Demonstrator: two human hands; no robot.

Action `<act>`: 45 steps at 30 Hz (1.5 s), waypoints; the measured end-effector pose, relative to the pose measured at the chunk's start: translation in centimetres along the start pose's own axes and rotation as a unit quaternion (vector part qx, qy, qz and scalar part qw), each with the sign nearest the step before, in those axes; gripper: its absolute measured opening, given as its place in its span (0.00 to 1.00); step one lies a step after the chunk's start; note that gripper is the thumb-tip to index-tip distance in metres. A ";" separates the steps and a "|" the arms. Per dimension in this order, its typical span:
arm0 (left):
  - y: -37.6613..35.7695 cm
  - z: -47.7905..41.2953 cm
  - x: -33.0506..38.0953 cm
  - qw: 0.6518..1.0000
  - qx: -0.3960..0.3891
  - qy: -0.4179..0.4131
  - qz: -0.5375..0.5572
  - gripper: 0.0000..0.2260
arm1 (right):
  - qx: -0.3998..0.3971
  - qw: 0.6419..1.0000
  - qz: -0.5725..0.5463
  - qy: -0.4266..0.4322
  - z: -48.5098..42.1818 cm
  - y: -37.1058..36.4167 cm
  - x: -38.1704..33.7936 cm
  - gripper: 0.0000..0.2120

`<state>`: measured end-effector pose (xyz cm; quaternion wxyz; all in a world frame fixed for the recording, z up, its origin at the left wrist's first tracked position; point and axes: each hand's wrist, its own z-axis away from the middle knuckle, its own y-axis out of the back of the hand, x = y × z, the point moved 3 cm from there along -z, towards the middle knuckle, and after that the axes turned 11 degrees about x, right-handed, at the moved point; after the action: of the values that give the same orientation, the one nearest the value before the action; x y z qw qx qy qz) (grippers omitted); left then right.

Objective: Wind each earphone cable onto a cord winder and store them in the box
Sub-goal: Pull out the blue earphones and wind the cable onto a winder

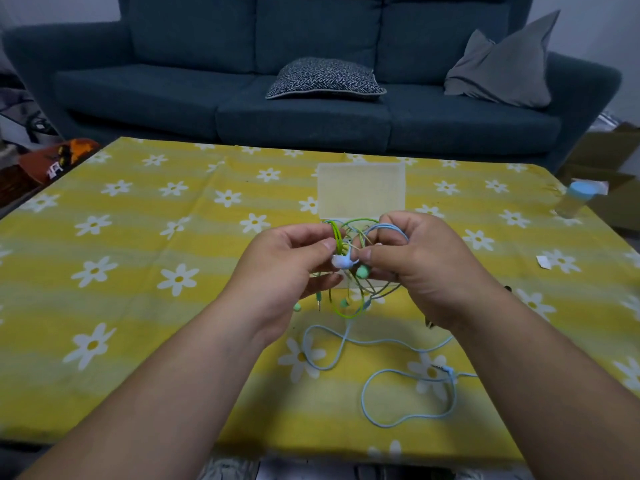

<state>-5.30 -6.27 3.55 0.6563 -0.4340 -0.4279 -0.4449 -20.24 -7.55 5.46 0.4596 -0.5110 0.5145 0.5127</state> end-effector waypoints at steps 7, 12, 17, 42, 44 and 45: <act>0.2 0.2 0.3 0.996 -0.048 -0.010 -0.079 0.09 | -0.041 0.999 0.019 -0.006 0.2 -0.3 0.2 0.23; 0.7 0.1 0.6 0.989 -0.052 -0.056 -0.130 0.08 | -0.021 0.999 -0.020 -0.027 -0.1 -0.2 0.4 0.22; 1.0 -0.4 0.4 0.997 0.022 -0.020 -0.072 0.08 | 0.016 0.998 -0.031 -0.047 -0.4 0.0 0.6 0.16; 0.1 0.6 0.5 0.996 0.010 0.083 -0.006 0.11 | 0.113 0.993 -0.030 -0.030 -0.8 0.8 1.0 0.23; 0.3 0.4 0.5 0.996 0.043 0.081 0.009 0.11 | 0.122 0.991 -0.044 -0.035 -0.9 0.9 1.0 0.15; 0.4 0.3 0.5 0.996 0.051 0.078 0.011 0.12 | 0.129 0.990 -0.046 -0.036 -0.9 1.0 1.1 0.12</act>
<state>-4.90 -5.97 4.01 0.7136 -0.3684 -0.3928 -0.4480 -21.28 -8.57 4.50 0.5633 -0.4513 0.5355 0.4384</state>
